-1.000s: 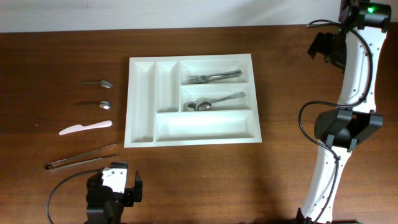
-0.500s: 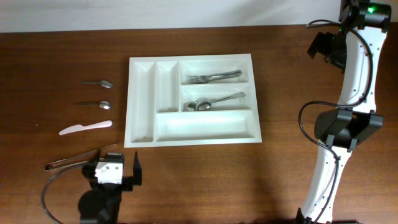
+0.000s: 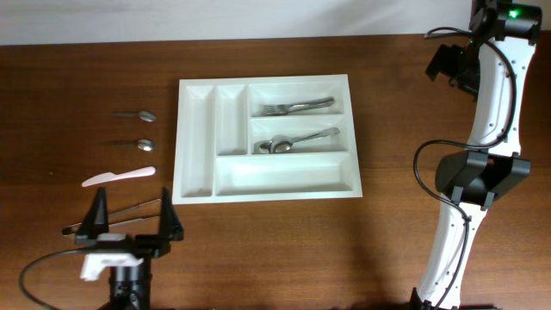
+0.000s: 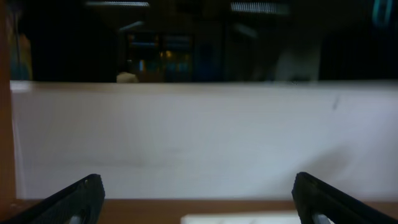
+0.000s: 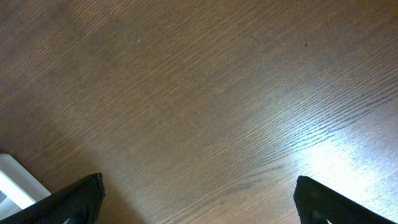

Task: Pack container
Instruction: 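Move the left gripper toward the metal tongs at lower left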

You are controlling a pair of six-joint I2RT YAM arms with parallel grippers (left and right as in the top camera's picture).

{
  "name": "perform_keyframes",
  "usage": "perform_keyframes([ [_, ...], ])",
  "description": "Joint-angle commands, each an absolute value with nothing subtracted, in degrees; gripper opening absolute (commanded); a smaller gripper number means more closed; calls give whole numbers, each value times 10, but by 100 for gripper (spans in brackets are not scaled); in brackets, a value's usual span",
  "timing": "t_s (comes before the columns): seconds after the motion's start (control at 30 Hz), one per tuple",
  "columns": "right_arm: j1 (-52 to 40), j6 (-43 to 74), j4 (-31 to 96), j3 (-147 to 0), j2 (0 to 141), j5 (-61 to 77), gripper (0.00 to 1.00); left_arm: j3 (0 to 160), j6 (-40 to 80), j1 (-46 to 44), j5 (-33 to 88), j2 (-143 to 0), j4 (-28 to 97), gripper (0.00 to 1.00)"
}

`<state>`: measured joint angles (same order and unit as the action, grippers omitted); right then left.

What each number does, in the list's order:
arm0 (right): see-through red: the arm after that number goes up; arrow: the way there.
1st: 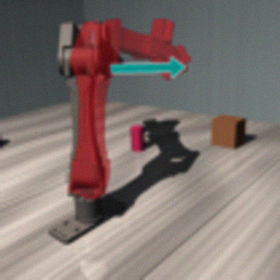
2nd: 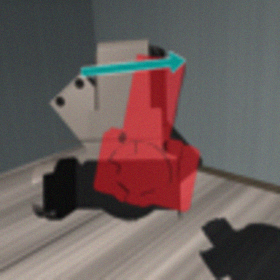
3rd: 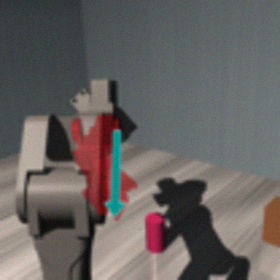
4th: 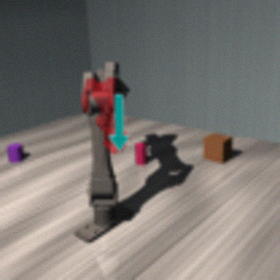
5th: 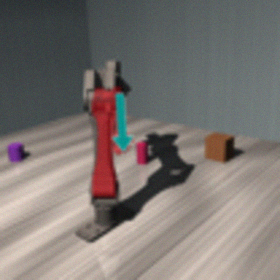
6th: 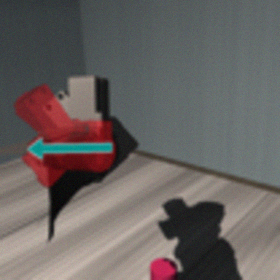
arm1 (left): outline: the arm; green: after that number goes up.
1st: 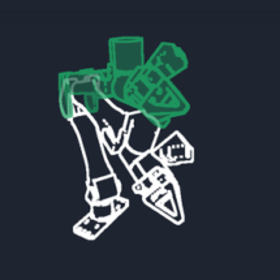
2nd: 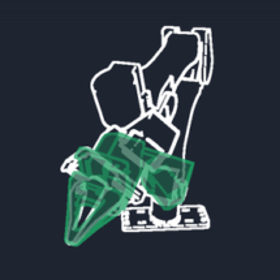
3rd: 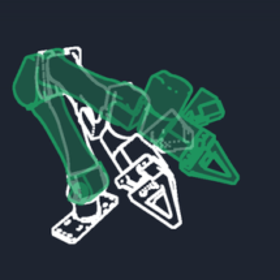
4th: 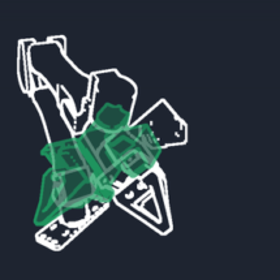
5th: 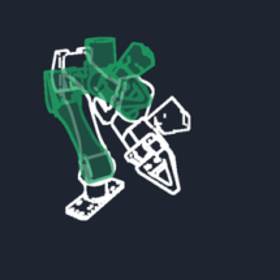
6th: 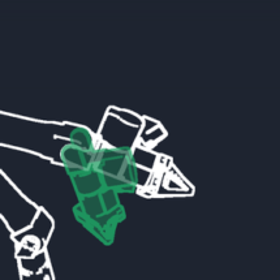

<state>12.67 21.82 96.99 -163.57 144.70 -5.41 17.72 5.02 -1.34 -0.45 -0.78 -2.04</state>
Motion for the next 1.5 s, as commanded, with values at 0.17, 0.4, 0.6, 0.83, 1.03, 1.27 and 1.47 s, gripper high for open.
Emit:
perform_keyframes([
  [0.17,129,214,973,-1644,1429,-51,99,193,412,-16,47,-4,65,99],
  [0.4,129,214,973,-1644,1429,-51,99,226,499,-16,39,-12,156,99],
  [0.6,129,214,973,-1644,1429,-51,99,337,489,-16,-118,-84,391,99],
  [0.83,129,214,973,-1644,1429,-51,99,457,402,-16,-331,-235,477,99],
  [1.03,129,214,973,-1644,1429,-51,99,498,402,-16,-477,-397,497,99],
  [1.27,129,214,973,-1644,1429,-51,99,498,402,-18,-437,-518,472,99],
  [1.47,129,214,973,-1644,1429,-51,99,505,402,-18,-267,-535,456,99],
])
